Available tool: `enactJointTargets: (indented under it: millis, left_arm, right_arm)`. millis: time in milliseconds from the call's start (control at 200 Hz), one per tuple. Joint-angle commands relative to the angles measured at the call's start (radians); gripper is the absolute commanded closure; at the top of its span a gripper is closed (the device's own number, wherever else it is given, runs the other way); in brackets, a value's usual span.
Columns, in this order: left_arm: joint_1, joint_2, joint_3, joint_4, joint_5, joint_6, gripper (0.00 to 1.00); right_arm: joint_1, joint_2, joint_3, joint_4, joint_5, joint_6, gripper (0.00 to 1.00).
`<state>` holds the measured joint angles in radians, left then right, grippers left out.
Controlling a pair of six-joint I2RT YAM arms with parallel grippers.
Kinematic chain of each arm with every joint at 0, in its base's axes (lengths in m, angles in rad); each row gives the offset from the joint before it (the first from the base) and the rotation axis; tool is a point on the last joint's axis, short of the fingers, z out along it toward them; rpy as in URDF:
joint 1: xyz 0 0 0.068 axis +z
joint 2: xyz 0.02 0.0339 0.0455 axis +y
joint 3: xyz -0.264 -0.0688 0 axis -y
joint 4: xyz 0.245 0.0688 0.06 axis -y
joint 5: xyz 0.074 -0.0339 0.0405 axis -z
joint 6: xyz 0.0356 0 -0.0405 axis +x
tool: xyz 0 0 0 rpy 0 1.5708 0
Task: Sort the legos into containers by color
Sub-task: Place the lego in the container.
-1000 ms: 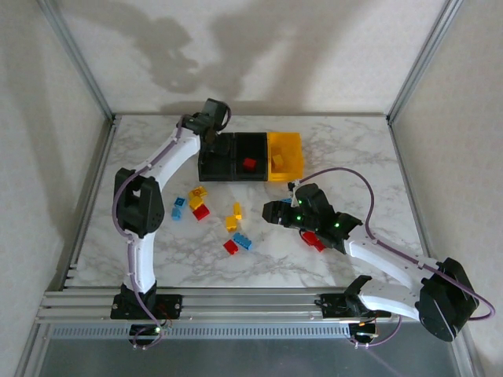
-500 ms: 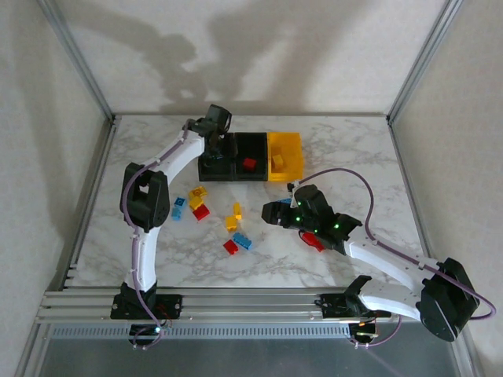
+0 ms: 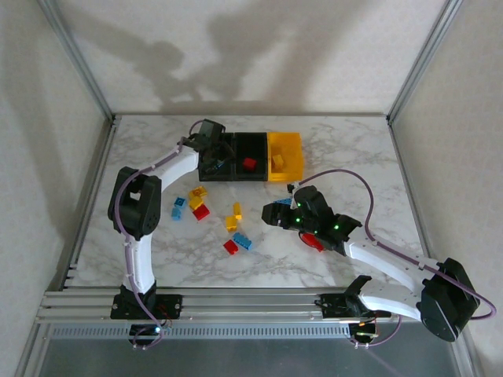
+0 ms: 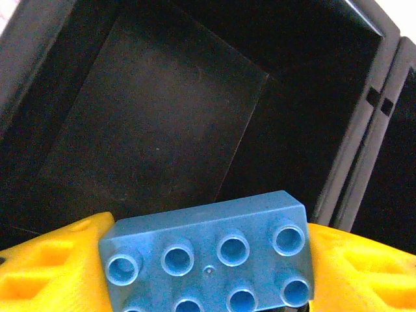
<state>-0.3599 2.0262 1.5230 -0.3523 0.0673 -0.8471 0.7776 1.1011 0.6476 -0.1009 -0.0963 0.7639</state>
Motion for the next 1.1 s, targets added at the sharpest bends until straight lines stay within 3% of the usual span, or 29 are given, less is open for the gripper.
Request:
enactJointTargets:
  millis: [0,170,396,586,851,1096]
  left_arm:
    - [0.004,-0.044,-0.047,0.092,-0.016,-0.161,0.43]
    - [0.0,-0.075,-0.112,0.192,-0.023,-0.293,0.42]
    - [-0.001,-0.081,-0.09,0.161,-0.082,-0.327,0.39]
    - [-0.006,-0.07,-0.079,0.146,-0.1,-0.328,0.35]
    - [-0.014,-0.062,-0.038,0.124,-0.093,-0.292,0.19]
    - [-0.02,-0.107,-0.039,0.123,-0.077,-0.242,0.19]
  right_arm:
    - [0.012,-0.018,-0.018,-0.002,0.029,-0.001,0.33]
    - [0.012,-0.017,-0.019,-0.01,0.035,-0.008,0.33]
    - [0.014,-0.038,-0.03,-0.012,0.041,-0.011,0.33]
    - [0.014,-0.045,-0.023,-0.024,0.044,-0.023,0.33]
    - [0.012,-0.053,-0.025,-0.028,0.05,-0.024,0.33]
    - [0.014,-0.056,-0.028,-0.024,0.055,-0.018,0.32]
